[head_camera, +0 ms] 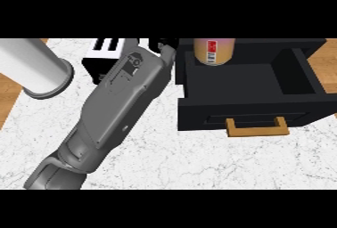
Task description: Pick up the can, place it into the drawer and close the drawer
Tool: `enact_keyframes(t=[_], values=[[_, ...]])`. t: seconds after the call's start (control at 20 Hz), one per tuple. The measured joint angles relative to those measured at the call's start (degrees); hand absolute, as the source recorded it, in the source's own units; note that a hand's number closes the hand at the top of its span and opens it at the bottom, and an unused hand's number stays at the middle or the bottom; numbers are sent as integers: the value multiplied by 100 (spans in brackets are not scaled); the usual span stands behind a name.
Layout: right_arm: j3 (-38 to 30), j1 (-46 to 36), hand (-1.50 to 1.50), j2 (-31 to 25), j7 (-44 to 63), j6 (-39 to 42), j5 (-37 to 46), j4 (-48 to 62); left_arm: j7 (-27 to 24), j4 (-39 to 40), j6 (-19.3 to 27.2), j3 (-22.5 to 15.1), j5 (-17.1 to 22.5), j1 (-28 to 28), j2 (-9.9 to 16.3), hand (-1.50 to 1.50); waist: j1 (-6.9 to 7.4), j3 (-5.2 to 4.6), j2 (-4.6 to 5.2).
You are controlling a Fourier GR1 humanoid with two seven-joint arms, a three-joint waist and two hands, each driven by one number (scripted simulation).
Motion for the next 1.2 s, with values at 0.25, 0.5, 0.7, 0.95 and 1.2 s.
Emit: enact_keyframes(t=[0.25,0.5,0.7,0.95,1.2], values=[[55,-88,-150,0,76,-39,37,-14,-319,654,121,-214,467,-475,0,150,-56,0,14],[79,-22,-150,-11,56,10,12,-72,-563,1188,192,-477,960,-801,-1,150,-129,2,24],[238,-178,-150,-37,251,-186,54,-201,-635,1493,419,-863,1331,-1023,0,150,-186,4,39],[220,-193,-150,-36,265,-156,-3,-184,-845,1781,482,-1197,1784,-1071,0,150,-245,7,51],[246,-269,-150,-110,309,-202,-5,-189,-947,1934,650,-1651,2099,-1085,0,-150,-282,7,60]])
